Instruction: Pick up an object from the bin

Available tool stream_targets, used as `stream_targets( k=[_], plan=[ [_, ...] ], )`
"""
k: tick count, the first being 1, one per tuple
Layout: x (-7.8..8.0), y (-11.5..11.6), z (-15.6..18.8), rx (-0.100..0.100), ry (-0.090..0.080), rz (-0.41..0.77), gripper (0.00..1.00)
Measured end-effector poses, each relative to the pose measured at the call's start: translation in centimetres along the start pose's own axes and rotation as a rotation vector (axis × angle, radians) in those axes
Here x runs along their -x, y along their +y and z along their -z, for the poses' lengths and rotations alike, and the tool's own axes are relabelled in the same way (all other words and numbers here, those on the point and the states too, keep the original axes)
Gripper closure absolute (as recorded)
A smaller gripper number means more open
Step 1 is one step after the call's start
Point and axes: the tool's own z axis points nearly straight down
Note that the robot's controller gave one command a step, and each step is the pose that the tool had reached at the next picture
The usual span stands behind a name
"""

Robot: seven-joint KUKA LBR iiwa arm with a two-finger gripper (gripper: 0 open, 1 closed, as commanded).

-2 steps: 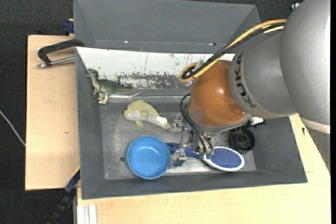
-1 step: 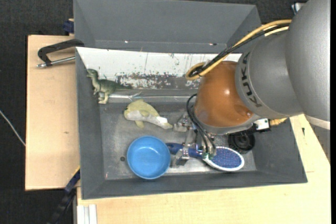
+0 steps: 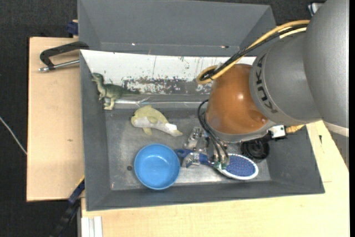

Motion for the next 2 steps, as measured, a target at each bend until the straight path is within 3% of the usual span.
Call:
stream_targets(
  k=[1,2],
  plan=[
    [0.1,0.1,1.1,-0.002,-0.009,0.001,1.00],
    [0.2,0.3,4.9,-0.002,-0.011,0.002,1.00]
  ],
)
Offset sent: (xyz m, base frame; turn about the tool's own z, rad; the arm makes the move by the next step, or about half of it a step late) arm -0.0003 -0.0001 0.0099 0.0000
